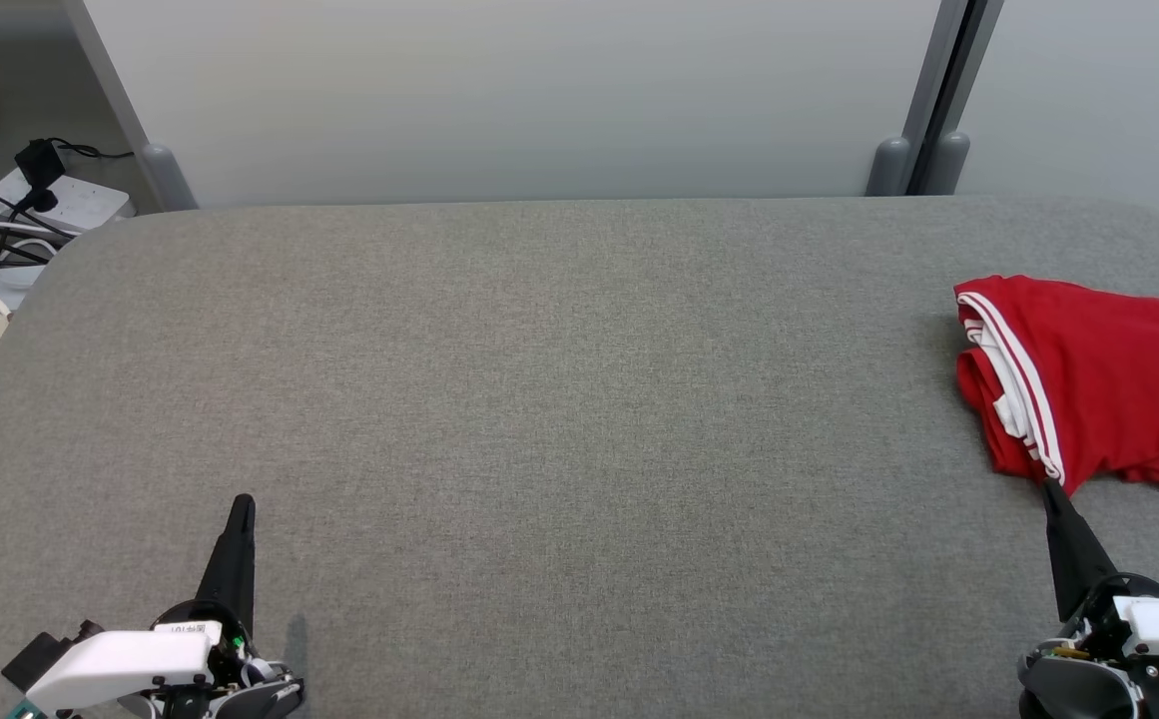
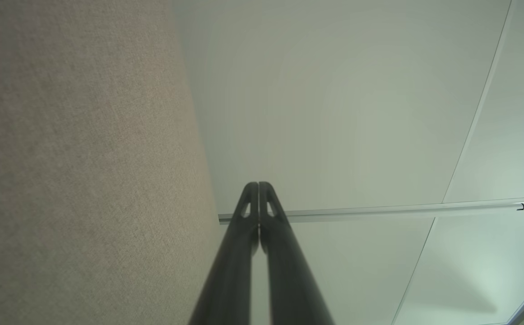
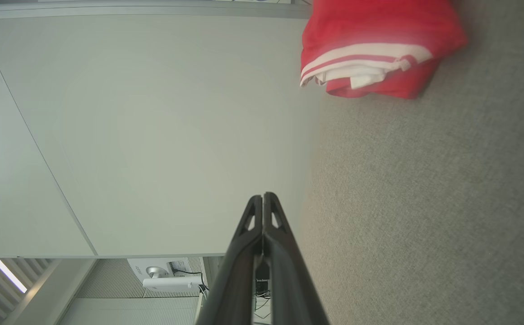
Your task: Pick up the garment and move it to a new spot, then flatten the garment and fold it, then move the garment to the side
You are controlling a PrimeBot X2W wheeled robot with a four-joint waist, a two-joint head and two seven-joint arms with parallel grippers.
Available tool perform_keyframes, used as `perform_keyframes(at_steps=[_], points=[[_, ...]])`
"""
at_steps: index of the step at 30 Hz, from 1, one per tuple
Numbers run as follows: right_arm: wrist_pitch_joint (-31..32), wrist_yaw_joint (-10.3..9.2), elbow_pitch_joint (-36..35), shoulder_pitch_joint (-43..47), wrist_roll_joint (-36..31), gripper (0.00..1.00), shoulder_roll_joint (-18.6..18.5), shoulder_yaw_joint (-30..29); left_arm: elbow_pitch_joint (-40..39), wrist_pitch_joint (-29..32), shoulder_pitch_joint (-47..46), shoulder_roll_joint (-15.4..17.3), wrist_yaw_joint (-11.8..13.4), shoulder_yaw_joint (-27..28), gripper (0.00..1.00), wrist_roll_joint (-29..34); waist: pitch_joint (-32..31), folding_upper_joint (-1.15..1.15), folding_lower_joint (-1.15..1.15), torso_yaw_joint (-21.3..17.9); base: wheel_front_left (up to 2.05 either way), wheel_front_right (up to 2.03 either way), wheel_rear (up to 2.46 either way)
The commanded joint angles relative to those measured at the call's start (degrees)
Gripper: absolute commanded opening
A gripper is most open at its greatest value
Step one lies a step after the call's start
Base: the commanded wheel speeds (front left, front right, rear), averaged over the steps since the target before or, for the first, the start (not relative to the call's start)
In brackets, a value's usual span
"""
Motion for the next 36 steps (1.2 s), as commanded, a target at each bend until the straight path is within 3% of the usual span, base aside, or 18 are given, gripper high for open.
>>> perform_keyframes(at_steps=[1,36], points=[[0.4,0.09,-1.9,-1.0,0.7,0.0,-0.5,1.1,-1.7,0.4,-2.7,1.0,-0.5,1.9,0.0,-0.3,0.0,0.0,0.0,0.0,0.0,0.0,0.0],[0.4,0.09,-1.9,-1.0,0.7,0.0,-0.5,1.1,-1.7,0.4,-2.7,1.0,-0.5,1.9,0.0,-0.3,0.0,0.0,0.0,0.0,0.0,0.0,0.0]])
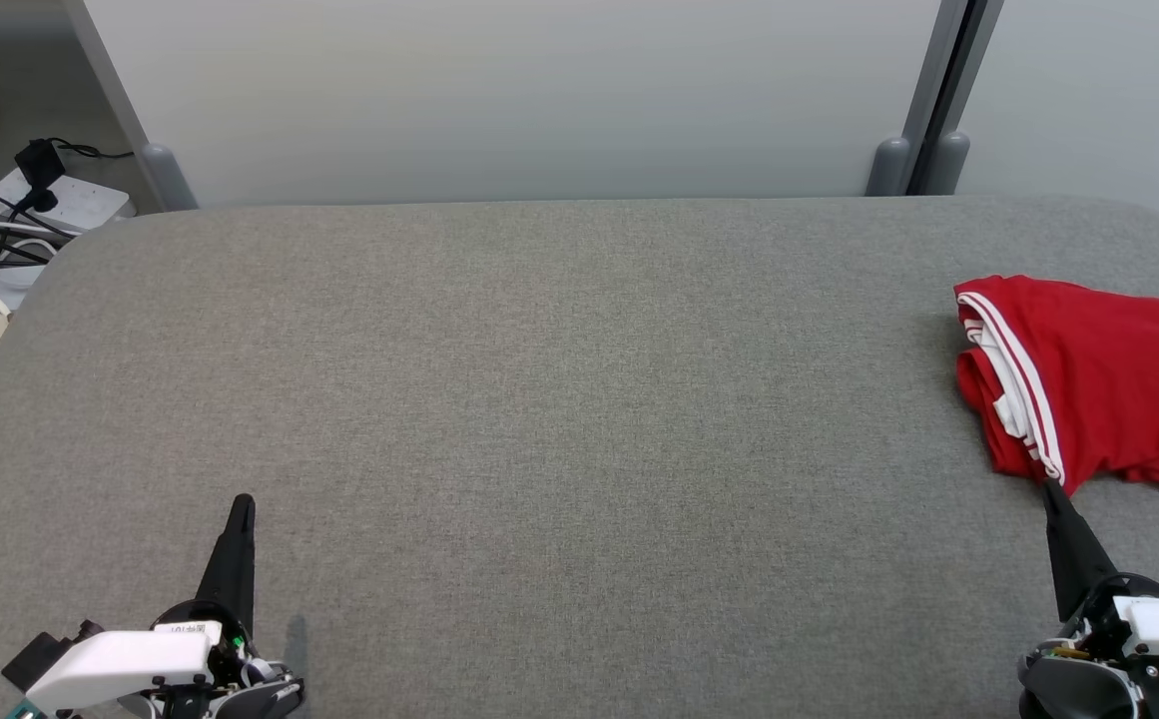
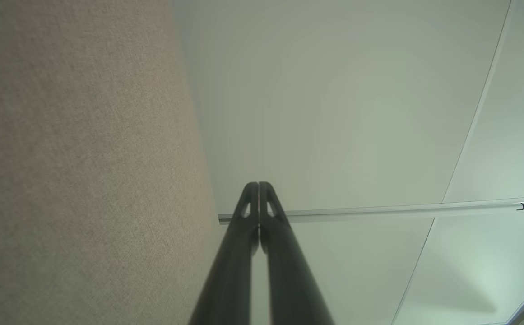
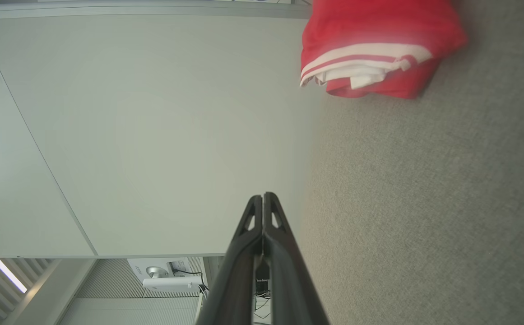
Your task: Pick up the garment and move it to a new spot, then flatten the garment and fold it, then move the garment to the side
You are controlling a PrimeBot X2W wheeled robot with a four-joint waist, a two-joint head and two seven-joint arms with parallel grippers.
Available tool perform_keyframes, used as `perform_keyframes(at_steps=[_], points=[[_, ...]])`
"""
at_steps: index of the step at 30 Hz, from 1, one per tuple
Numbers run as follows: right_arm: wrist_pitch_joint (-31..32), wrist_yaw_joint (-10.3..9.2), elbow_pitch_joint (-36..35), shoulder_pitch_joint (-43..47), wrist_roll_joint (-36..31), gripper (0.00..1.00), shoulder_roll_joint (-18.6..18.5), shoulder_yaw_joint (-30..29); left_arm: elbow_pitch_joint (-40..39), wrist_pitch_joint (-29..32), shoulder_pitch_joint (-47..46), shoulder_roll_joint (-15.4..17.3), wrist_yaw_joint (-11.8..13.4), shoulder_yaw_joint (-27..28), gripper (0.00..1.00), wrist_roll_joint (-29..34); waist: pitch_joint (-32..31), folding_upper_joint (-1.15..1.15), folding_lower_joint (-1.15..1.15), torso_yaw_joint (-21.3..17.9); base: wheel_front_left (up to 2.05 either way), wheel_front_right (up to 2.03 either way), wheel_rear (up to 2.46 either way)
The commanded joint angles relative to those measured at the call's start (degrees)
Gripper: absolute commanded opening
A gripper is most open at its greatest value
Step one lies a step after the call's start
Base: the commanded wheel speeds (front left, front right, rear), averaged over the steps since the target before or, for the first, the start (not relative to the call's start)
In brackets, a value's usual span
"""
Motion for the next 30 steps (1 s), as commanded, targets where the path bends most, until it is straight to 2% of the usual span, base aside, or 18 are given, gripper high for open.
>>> perform_keyframes(at_steps=[1,30], points=[[0.4,0.09,-1.9,-1.0,0.7,0.0,-0.5,1.1,-1.7,0.4,-2.7,1.0,-0.4,1.9,0.0,-0.3,0.0,0.0,0.0,0.0,0.0,0.0,0.0],[0.4,0.09,-1.9,-1.0,0.7,0.0,-0.5,1.1,-1.7,0.4,-2.7,1.0,-0.4,1.9,0.0,-0.3,0.0,0.0,0.0,0.0,0.0,0.0,0.0]])
